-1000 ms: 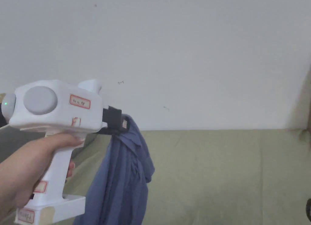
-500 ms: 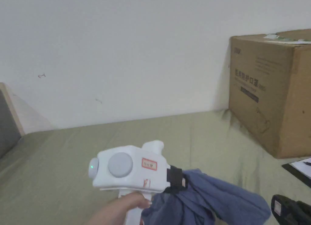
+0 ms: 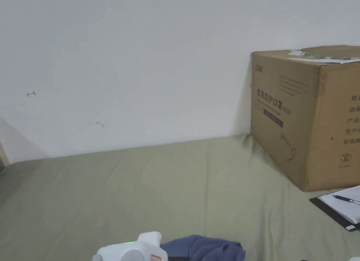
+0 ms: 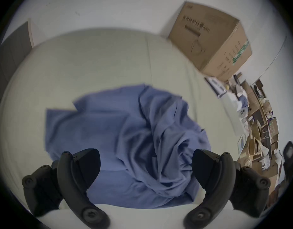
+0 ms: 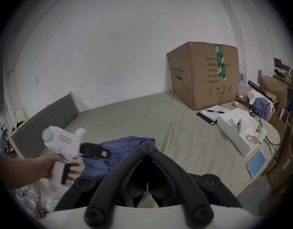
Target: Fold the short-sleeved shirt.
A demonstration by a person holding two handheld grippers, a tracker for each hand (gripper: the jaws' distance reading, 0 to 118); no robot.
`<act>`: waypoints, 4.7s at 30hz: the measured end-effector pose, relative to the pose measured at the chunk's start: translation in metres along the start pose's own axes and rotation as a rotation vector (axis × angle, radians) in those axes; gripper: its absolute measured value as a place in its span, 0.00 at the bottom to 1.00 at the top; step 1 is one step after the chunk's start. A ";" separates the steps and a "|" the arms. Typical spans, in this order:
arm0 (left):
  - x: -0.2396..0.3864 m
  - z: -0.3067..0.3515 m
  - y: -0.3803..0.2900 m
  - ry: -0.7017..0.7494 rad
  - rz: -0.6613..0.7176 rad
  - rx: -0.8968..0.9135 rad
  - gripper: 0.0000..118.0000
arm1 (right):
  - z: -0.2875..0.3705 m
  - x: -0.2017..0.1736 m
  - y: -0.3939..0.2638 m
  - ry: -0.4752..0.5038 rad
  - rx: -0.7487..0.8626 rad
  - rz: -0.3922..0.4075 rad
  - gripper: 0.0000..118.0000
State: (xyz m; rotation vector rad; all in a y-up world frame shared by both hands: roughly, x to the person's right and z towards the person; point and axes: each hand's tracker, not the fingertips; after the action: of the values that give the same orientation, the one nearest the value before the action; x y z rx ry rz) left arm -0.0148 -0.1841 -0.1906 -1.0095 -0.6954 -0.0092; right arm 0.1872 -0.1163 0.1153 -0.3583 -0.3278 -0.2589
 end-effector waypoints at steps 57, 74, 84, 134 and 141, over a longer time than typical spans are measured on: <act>-0.204 -0.122 0.056 0.292 0.157 -0.257 0.98 | -0.084 -0.023 -0.036 0.062 0.031 0.119 0.00; -0.154 -0.038 0.036 0.186 -0.060 -0.021 0.00 | -0.180 0.003 0.041 0.150 -0.353 0.002 0.01; -0.179 -0.034 0.021 0.170 -0.026 0.005 0.00 | -0.375 0.013 0.023 0.043 -0.798 -0.173 0.92; -0.121 0.313 0.202 0.289 0.086 0.778 0.00 | -0.142 0.020 0.393 0.138 0.018 -0.200 0.00; -0.136 0.274 0.187 0.268 0.134 0.935 0.00 | -0.196 0.013 0.381 0.133 0.104 -0.185 0.00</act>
State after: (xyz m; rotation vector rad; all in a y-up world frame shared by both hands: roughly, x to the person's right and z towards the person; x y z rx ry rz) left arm -0.2078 0.0909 -0.3159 -0.1430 -0.3109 0.2711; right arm 0.3667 0.1515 -0.1673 -0.2065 -0.2422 -0.4435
